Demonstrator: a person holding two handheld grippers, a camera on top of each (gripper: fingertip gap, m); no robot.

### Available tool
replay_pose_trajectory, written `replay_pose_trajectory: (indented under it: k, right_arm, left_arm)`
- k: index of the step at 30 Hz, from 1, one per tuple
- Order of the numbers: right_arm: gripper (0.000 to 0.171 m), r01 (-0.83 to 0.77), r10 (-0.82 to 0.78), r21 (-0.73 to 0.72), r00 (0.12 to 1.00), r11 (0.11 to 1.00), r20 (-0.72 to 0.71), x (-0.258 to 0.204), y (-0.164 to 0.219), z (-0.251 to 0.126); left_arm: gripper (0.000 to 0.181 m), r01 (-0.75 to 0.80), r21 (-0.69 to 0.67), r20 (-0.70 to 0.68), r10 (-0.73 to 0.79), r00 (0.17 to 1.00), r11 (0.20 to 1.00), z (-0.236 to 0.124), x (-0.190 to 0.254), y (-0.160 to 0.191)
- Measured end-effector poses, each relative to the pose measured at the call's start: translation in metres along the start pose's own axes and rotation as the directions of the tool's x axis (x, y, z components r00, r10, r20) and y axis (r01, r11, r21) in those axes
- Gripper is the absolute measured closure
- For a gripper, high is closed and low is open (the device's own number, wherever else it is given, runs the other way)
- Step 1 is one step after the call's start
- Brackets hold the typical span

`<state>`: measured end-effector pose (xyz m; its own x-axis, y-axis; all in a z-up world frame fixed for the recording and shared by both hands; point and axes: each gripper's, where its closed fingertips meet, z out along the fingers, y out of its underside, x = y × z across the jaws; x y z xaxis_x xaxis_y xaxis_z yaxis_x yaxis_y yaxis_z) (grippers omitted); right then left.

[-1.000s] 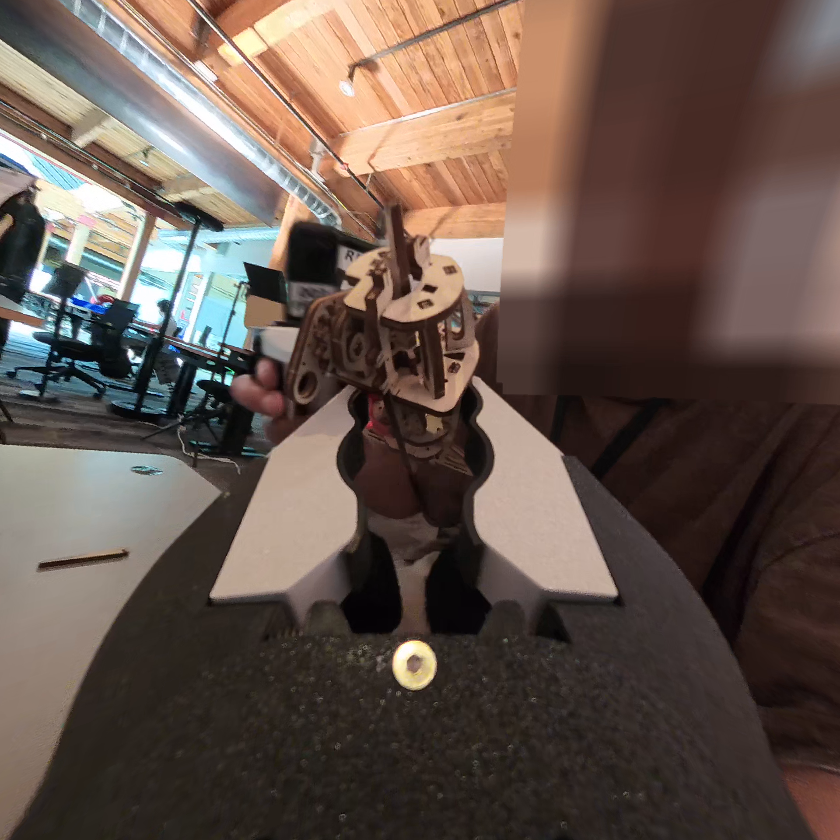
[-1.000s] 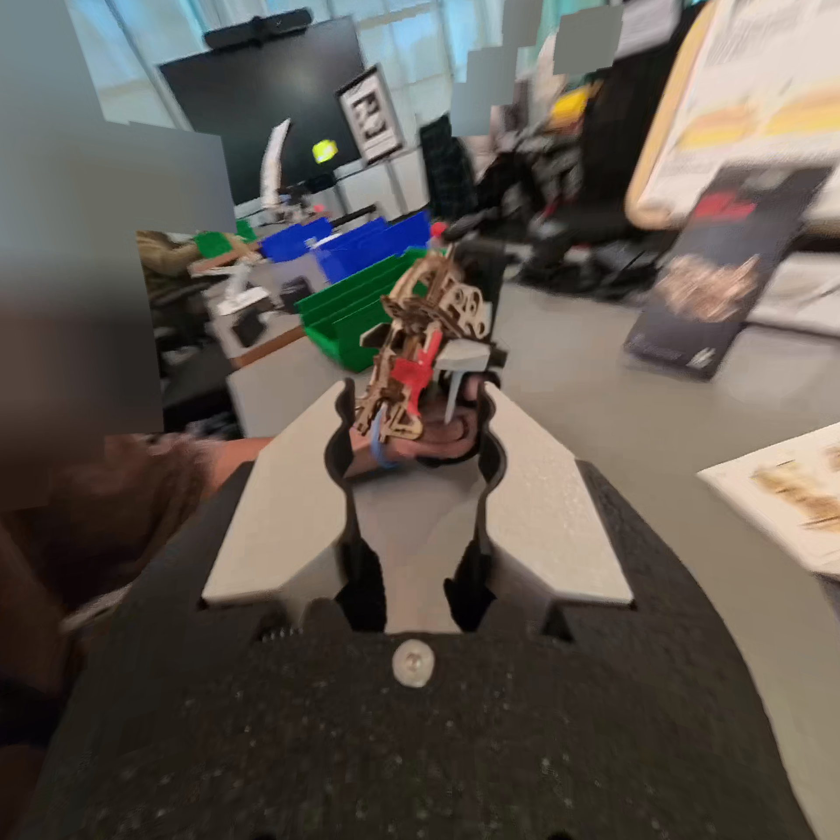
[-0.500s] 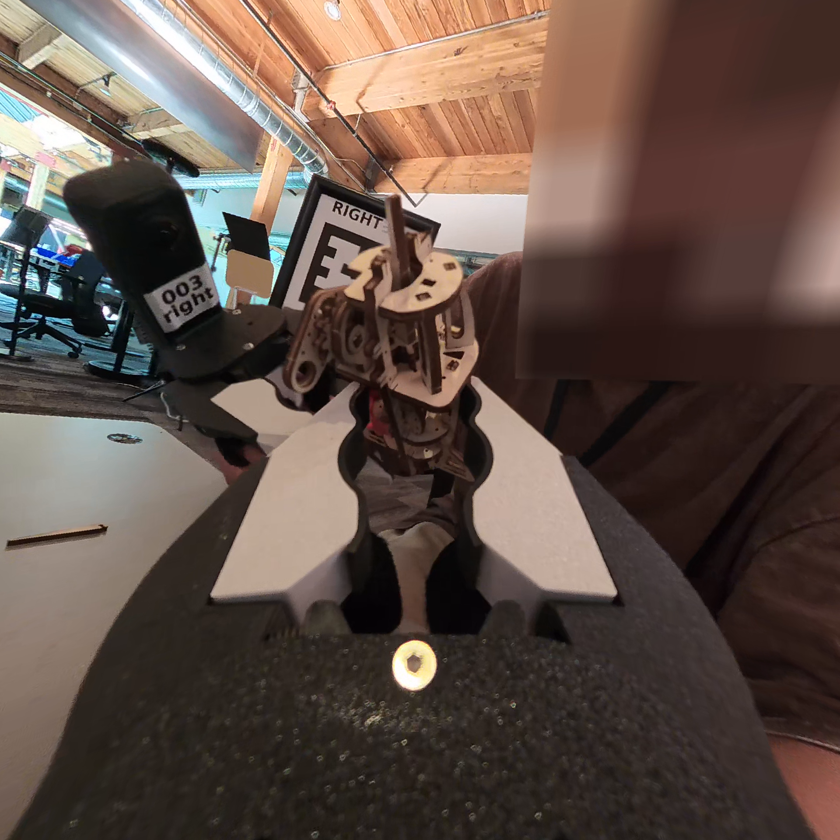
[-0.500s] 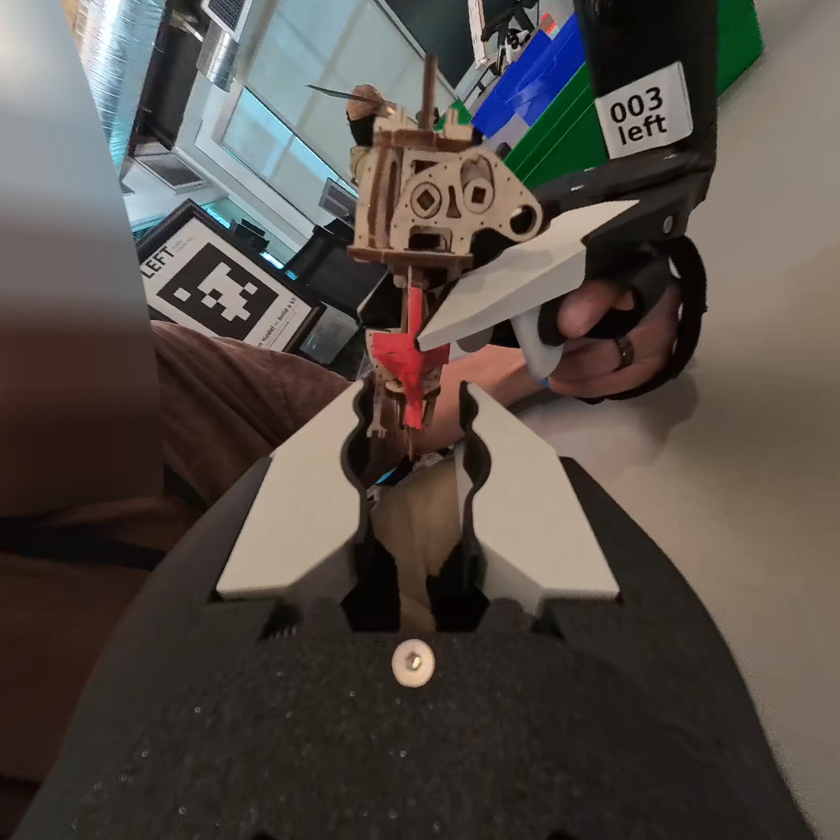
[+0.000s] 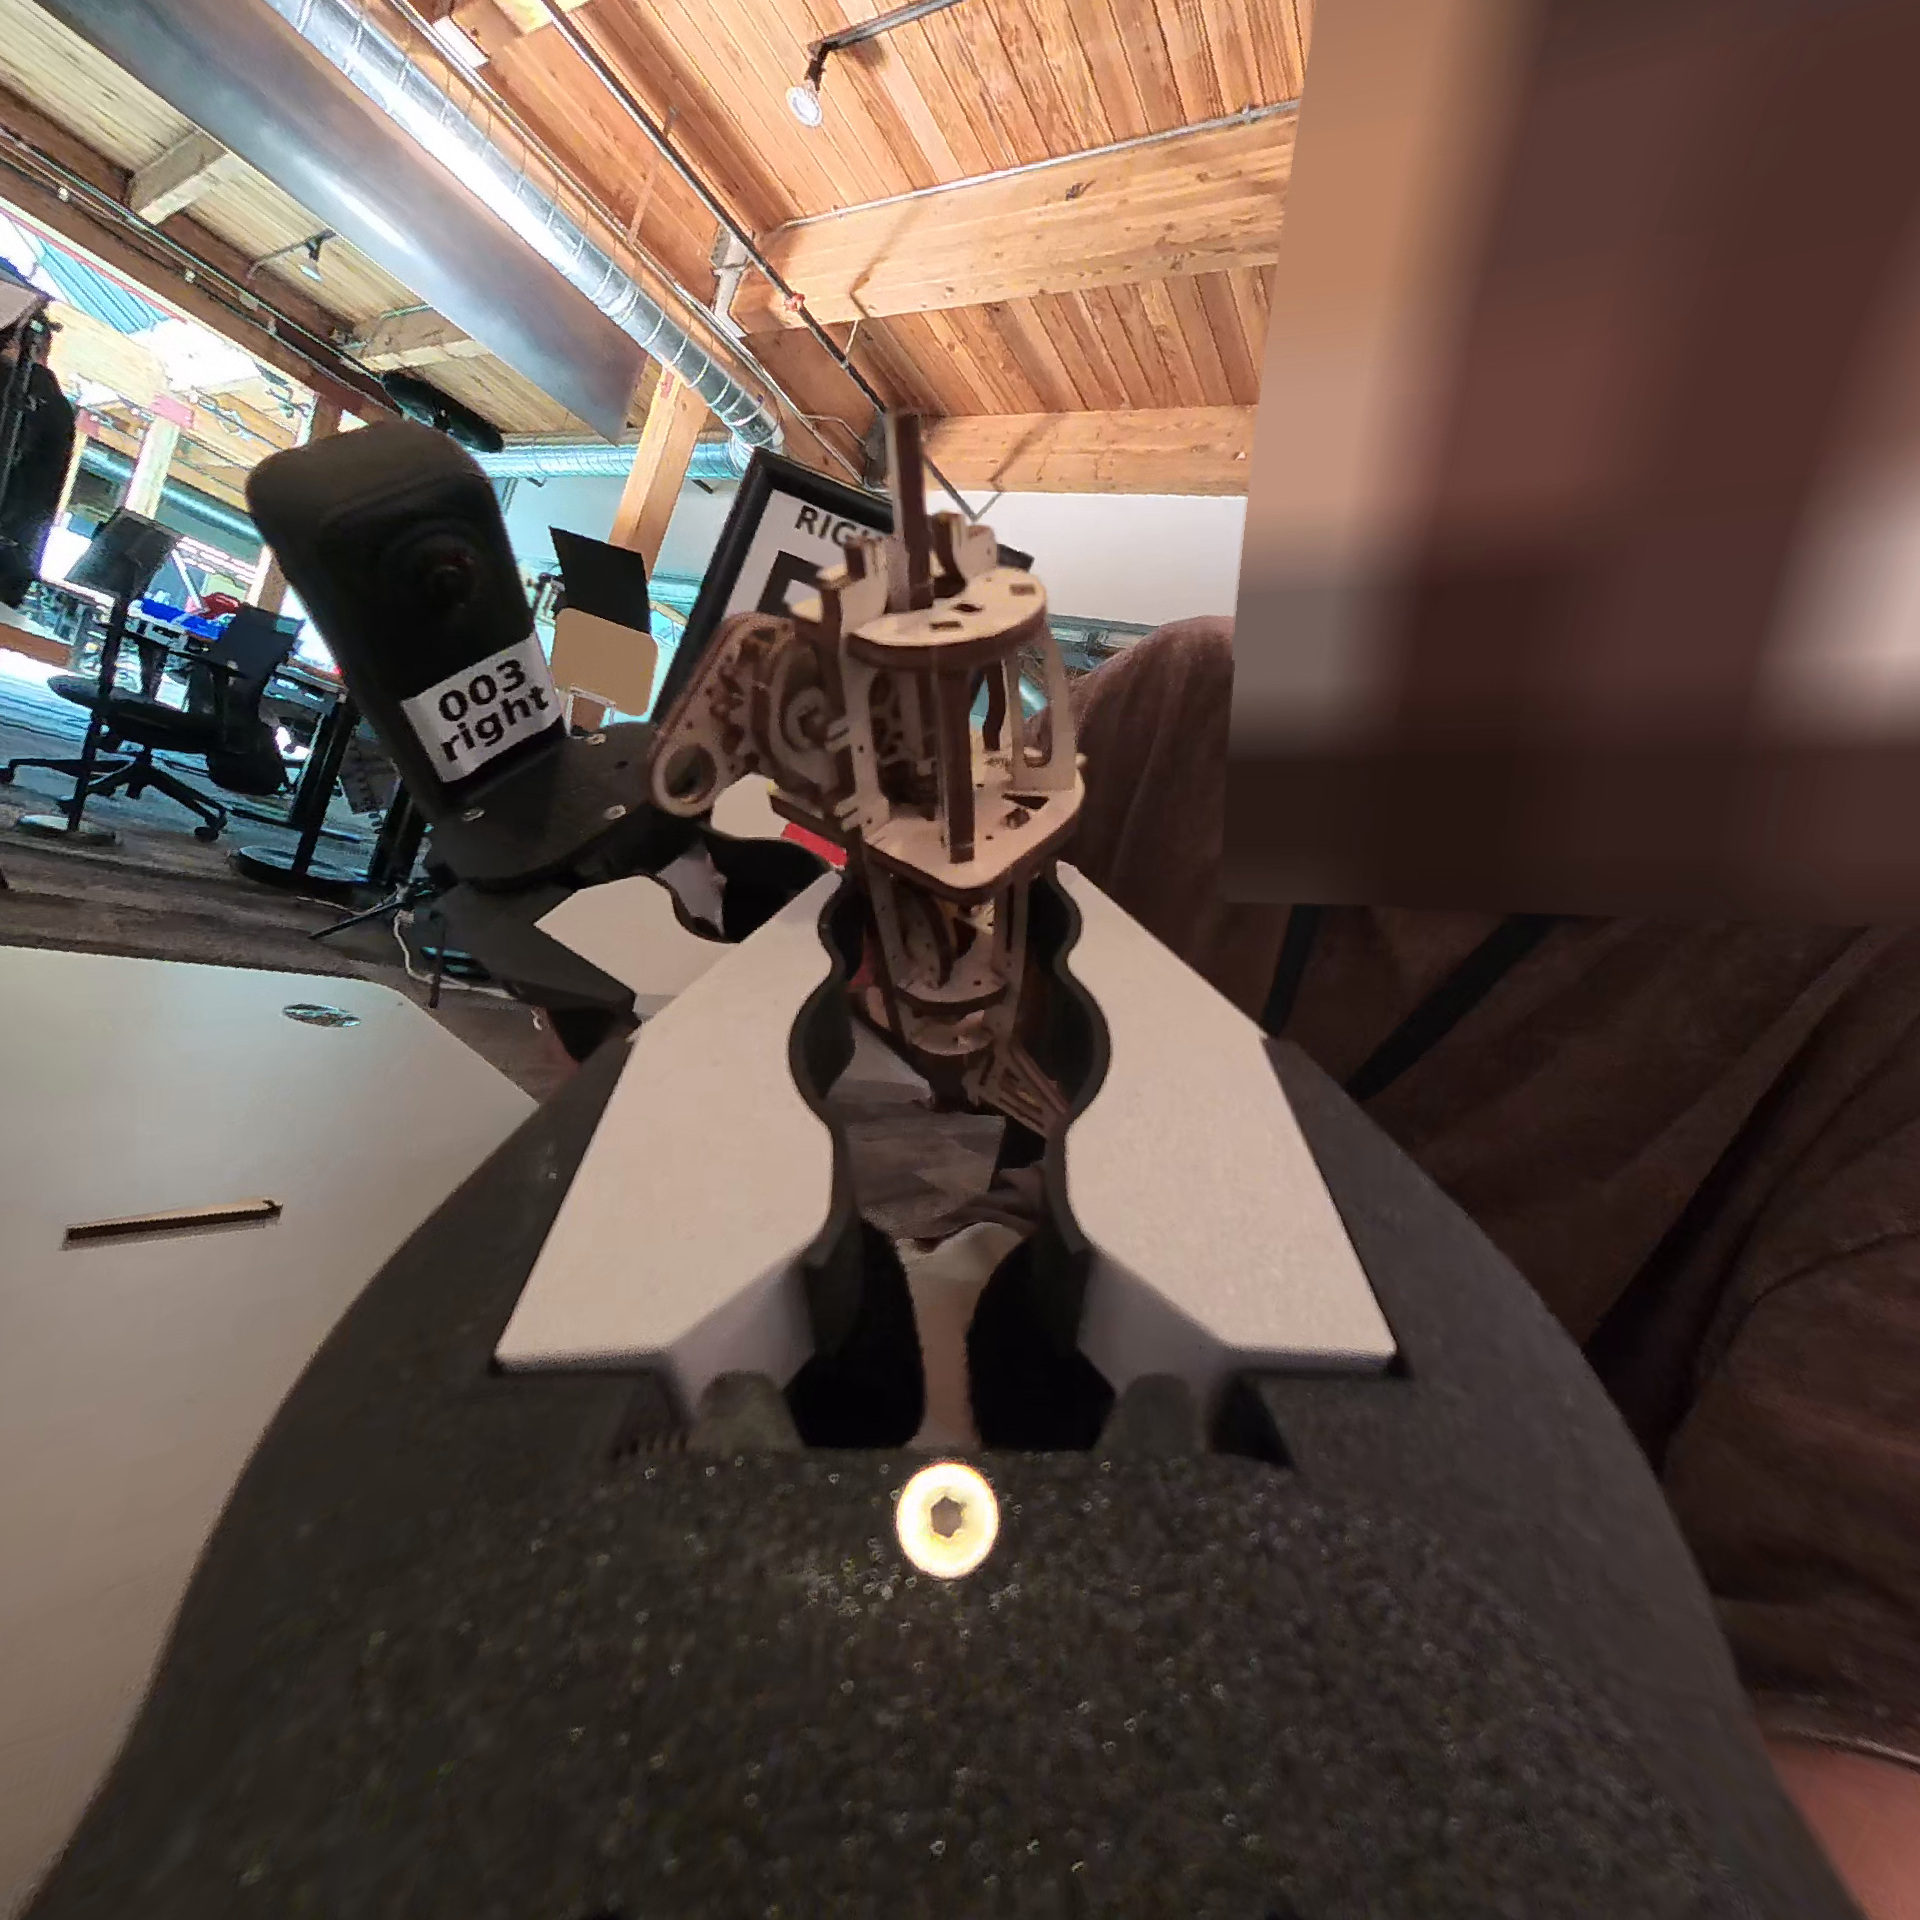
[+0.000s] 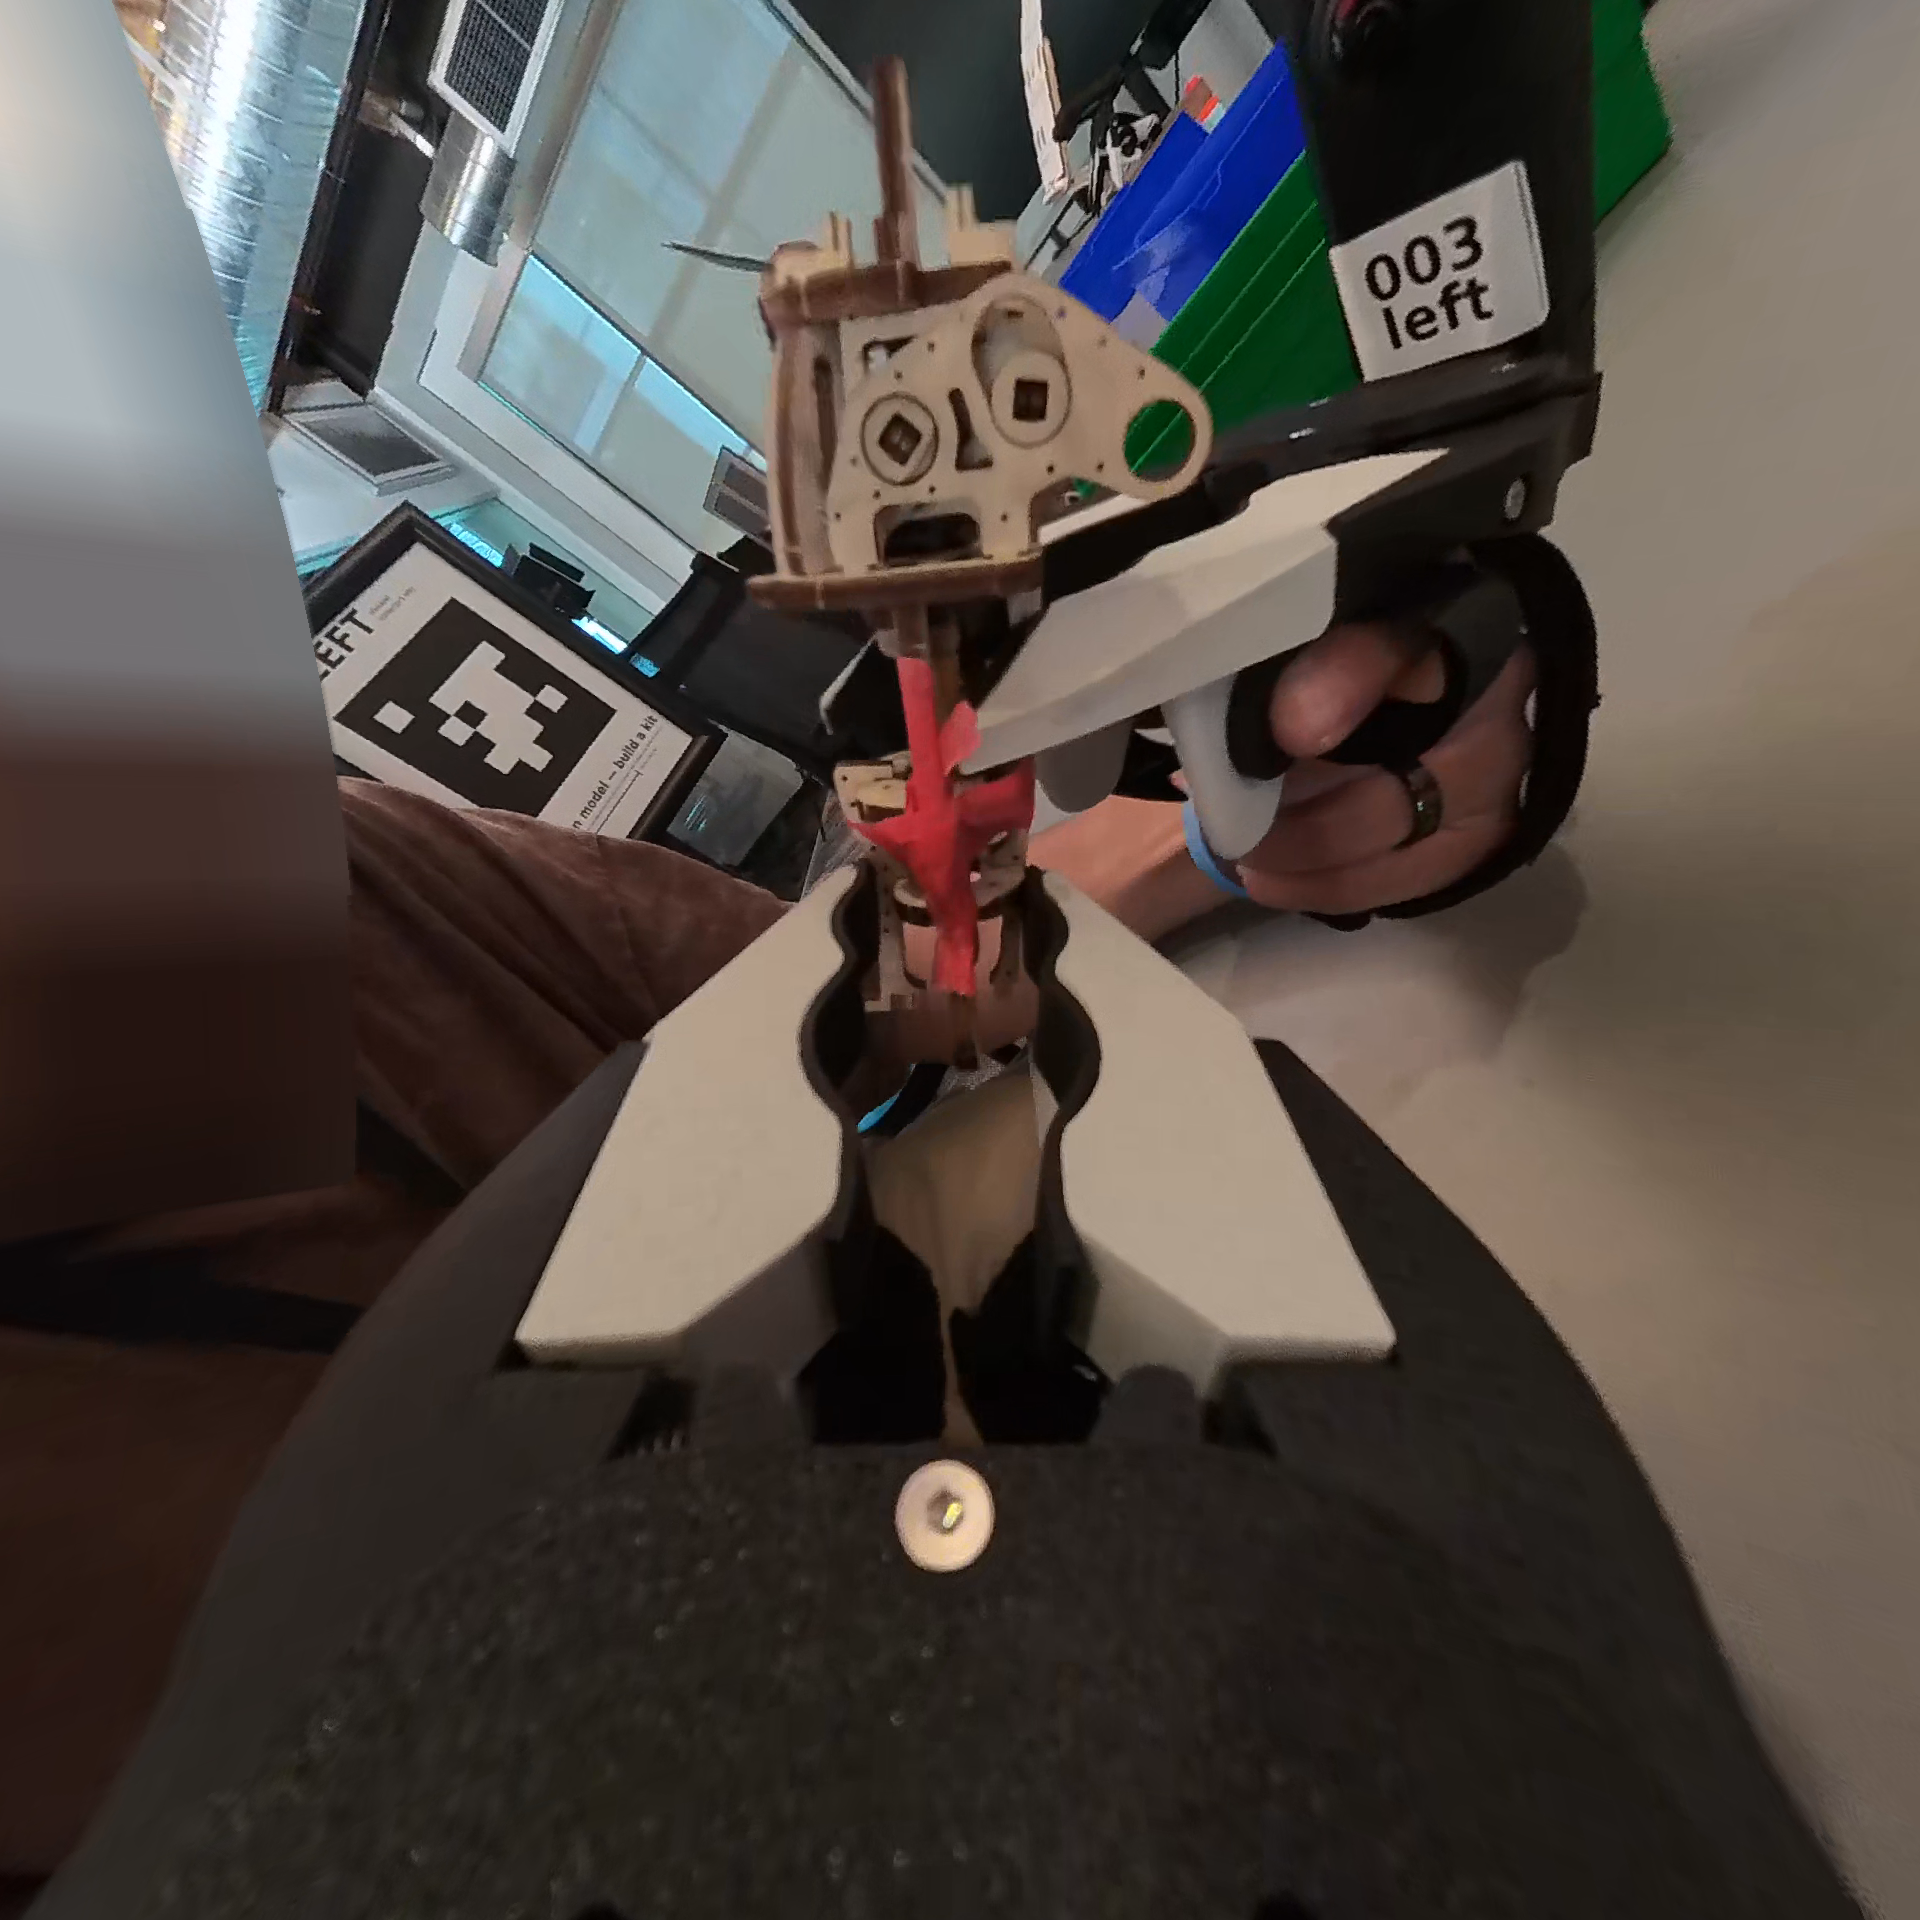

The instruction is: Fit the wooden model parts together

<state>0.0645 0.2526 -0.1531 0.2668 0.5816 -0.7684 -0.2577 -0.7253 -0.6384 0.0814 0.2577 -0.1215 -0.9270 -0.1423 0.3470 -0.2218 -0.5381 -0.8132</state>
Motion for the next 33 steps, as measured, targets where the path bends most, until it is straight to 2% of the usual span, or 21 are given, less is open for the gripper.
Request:
replay_pose_trajectory:
  k: [10,14,19,21,23,25,33]
  right_arm:
    - [0.148,0.007,-0.007,0.007,0.997,1.0,-0.078,0.016,0.0,-0.013]
    - [0.148,0.018,-0.014,0.028,0.991,0.999,-0.13,0.029,-0.003,-0.021]
    - [0.147,0.087,-0.072,0.026,0.934,0.996,-0.35,0.065,-0.009,-0.043]
    - [0.147,0.114,-0.109,-0.012,0.905,0.993,-0.411,0.073,-0.007,-0.047]
    - [0.147,0.127,-0.131,-0.039,0.892,0.991,-0.433,0.074,-0.006,-0.046]
    - [0.147,0.158,-0.175,-0.077,0.87,0.985,-0.461,0.075,-0.004,-0.044]
    - [0.147,0.211,-0.246,-0.127,0.845,0.969,-0.474,0.072,-0.002,-0.041]
  left_arm:
    - [0.151,0.028,-0.029,0.14,-0.024,0.99,0.999,-0.006,-0.023,0.005]
    - [0.152,0.025,-0.03,0.239,-0.017,0.971,0.999,-0.011,-0.04,0.005]
    - [0.138,0.1,-0.017,0.377,-0.086,0.922,0.995,-0.024,-0.069,0.011]
    - [0.134,0.086,-0.048,0.412,-0.059,0.909,0.995,-0.024,-0.076,0.016]
    - [0.137,0.073,-0.095,0.447,-0.023,0.894,0.993,-0.022,-0.082,0.023]
    - [0.147,0.063,-0.123,0.446,-0.001,0.895,0.99,-0.019,-0.082,0.027]
    - [0.147,0.01,-0.175,0.44,0.069,0.895,0.985,-0.017,-0.078,0.03]
